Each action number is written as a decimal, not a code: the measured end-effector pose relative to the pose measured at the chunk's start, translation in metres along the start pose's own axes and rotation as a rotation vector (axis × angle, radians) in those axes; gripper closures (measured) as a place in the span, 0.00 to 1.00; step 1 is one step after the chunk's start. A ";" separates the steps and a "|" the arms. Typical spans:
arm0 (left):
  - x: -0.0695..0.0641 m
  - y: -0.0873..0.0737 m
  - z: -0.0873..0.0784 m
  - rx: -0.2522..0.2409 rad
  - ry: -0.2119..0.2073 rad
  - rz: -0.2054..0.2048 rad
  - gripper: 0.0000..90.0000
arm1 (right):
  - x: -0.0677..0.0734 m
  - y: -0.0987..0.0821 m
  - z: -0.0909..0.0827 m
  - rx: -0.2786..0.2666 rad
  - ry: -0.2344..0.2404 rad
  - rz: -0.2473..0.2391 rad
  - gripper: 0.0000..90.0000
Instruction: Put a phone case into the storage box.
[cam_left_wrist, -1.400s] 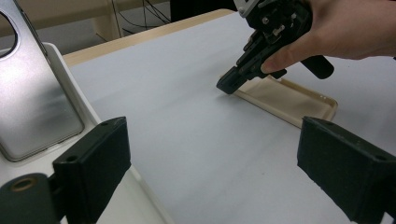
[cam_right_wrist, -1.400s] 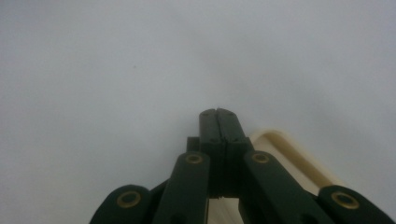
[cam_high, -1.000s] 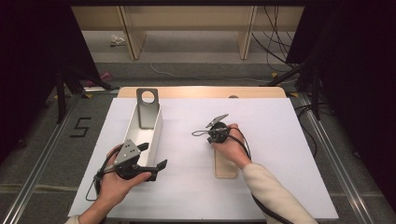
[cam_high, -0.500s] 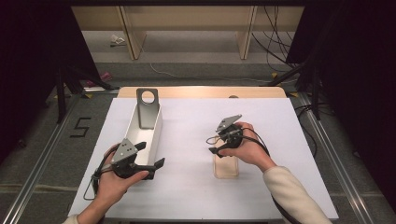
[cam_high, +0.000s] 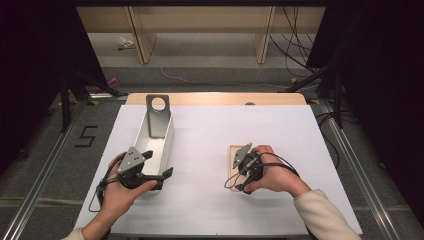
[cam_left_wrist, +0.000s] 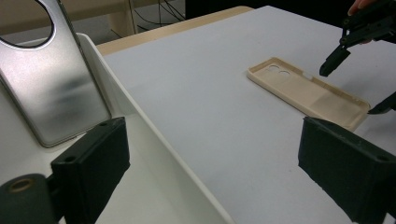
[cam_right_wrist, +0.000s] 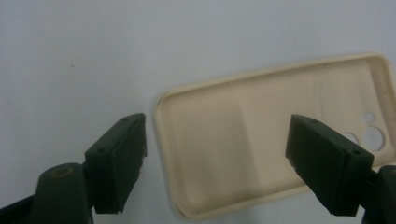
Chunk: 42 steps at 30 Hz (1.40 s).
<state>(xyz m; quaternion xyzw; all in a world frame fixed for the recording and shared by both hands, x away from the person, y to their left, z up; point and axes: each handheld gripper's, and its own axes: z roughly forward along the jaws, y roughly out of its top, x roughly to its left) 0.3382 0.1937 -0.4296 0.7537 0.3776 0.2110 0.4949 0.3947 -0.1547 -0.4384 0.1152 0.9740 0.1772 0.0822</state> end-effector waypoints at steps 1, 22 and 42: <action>0.000 0.000 0.000 -0.001 0.000 -0.001 0.10 | 0.003 0.001 0.000 0.016 0.004 -0.015 0.24; -0.001 0.000 0.000 0.002 -0.008 0.006 0.10 | 0.013 0.002 0.009 0.170 -0.011 -0.109 0.31; -0.003 0.001 0.000 -0.003 -0.014 0.007 0.09 | 0.019 0.007 0.013 0.224 -0.004 -0.166 0.51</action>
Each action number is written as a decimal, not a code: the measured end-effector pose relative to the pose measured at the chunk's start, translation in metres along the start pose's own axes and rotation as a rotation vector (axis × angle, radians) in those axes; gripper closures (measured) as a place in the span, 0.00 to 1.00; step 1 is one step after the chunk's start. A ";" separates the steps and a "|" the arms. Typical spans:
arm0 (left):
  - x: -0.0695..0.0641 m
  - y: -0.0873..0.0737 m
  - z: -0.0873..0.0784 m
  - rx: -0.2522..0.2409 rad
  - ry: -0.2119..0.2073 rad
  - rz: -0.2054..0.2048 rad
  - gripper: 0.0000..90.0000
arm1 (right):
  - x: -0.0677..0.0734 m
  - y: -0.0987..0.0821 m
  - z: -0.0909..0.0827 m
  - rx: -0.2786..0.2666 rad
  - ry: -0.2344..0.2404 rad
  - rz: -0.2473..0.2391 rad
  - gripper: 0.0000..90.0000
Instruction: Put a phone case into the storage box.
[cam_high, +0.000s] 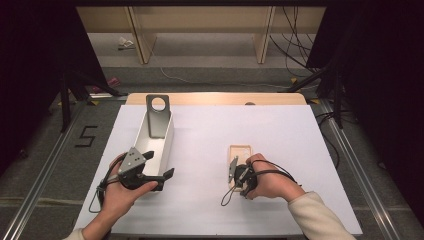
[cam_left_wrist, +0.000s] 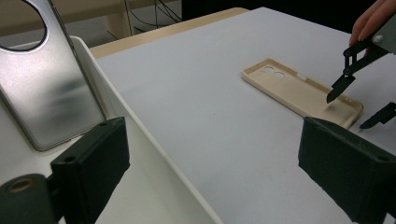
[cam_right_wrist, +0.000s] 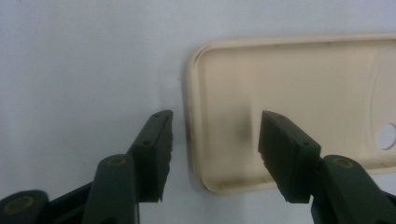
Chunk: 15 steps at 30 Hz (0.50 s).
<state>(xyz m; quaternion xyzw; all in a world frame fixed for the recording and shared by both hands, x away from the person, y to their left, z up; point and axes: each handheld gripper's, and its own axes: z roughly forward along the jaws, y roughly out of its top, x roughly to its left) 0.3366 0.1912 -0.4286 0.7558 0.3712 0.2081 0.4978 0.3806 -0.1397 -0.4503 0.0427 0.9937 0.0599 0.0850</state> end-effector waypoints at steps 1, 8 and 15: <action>0.000 0.000 0.000 0.000 0.000 0.000 0.09 | 0.000 0.001 0.000 0.005 0.000 -0.002 0.52; 0.000 0.000 0.000 0.001 -0.002 -0.001 0.09 | 0.001 0.004 0.003 0.020 0.011 -0.015 0.60; 0.000 0.000 0.000 0.003 -0.004 0.002 0.10 | 0.002 0.007 0.003 0.024 0.034 -0.022 0.68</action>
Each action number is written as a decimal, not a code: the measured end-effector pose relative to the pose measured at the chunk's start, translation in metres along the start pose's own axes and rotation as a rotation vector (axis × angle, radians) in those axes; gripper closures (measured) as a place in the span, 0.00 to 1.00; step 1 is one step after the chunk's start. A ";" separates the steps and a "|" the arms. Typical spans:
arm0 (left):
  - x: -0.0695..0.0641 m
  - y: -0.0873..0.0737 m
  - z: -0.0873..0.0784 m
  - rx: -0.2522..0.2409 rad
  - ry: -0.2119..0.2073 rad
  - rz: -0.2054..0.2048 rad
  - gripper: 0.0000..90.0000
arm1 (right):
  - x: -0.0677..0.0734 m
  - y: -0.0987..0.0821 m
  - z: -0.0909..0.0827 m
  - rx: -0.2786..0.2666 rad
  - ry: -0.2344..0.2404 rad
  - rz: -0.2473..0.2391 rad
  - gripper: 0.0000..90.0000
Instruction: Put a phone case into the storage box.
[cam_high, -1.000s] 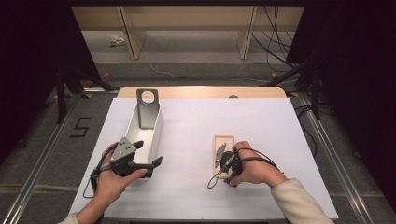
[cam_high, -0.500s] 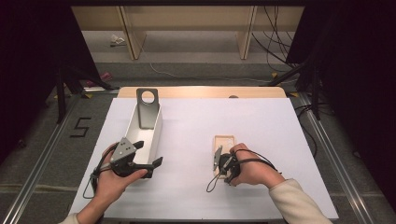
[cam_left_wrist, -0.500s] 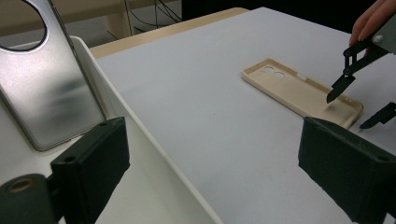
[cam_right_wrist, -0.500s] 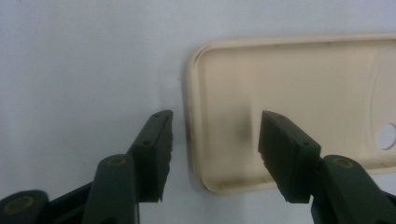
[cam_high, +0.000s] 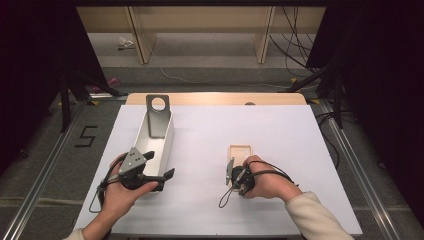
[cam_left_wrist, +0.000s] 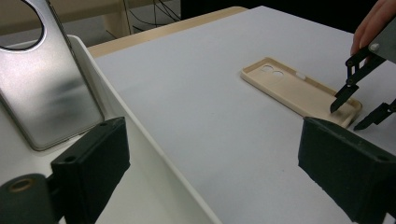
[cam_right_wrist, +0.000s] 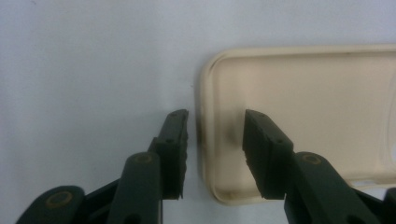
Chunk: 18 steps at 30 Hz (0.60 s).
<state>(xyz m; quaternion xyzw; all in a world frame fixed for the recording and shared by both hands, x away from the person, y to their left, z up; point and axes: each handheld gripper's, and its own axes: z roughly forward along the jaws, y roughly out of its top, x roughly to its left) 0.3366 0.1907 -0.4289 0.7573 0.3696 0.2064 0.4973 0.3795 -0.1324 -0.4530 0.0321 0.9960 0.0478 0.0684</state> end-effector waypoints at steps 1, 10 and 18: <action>0.000 0.000 0.000 0.000 0.000 0.000 0.10 | 0.000 0.000 0.000 -0.001 0.005 -0.002 0.70; -0.001 0.000 0.000 0.003 -0.005 0.003 0.10 | -0.001 0.001 0.000 0.003 0.022 -0.014 0.80; -0.001 0.000 0.000 0.003 -0.006 0.003 0.10 | 0.000 0.002 -0.001 0.017 0.017 -0.024 0.88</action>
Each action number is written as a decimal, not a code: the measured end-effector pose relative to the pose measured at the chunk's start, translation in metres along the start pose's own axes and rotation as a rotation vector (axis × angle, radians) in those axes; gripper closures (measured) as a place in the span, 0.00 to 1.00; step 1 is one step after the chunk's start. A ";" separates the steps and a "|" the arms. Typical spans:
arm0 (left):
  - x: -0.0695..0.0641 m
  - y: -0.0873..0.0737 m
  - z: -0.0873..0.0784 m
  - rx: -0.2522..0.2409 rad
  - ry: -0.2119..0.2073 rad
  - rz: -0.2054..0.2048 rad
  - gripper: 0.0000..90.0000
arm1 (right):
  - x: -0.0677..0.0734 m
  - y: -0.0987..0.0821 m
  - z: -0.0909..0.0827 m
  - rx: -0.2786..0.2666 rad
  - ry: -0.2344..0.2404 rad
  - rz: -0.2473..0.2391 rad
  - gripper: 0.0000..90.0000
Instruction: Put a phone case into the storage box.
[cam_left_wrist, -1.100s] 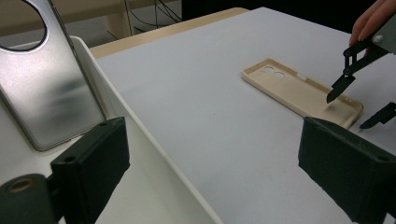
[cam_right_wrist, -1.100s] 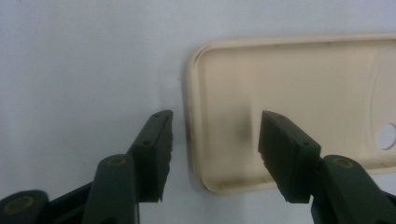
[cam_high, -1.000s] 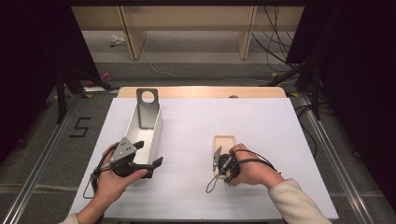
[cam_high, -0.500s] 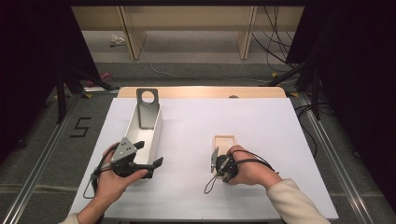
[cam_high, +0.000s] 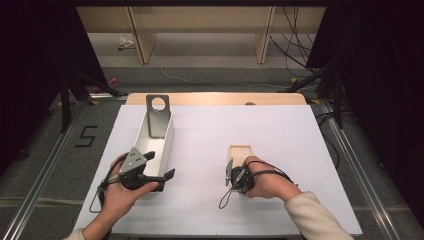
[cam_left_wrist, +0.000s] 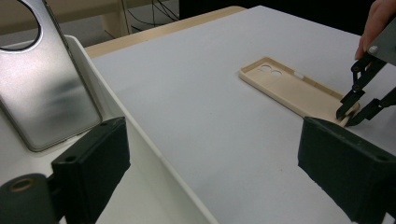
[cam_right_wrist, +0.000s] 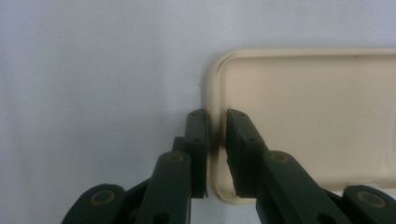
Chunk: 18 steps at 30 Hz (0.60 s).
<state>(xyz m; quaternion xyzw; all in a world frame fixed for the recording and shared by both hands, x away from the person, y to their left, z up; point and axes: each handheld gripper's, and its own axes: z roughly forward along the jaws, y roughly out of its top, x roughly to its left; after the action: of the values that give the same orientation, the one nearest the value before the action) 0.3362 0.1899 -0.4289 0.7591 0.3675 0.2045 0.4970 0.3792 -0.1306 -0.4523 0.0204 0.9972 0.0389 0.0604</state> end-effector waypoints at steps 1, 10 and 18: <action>0.000 0.000 0.000 0.000 0.000 0.000 0.10 | 0.000 0.000 0.000 -0.006 0.001 0.000 0.90; 0.000 0.000 0.000 -0.001 -0.001 0.002 0.10 | 0.001 0.001 0.000 0.003 0.009 -0.005 0.95; 0.000 0.000 0.000 -0.001 -0.001 0.002 0.10 | 0.001 -0.001 0.000 -0.001 0.013 -0.018 0.97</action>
<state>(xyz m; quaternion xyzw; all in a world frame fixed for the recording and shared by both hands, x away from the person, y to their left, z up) 0.3363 0.1904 -0.4287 0.7591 0.3664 0.2046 0.4976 0.3786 -0.1313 -0.4520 0.0114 0.9977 0.0388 0.0542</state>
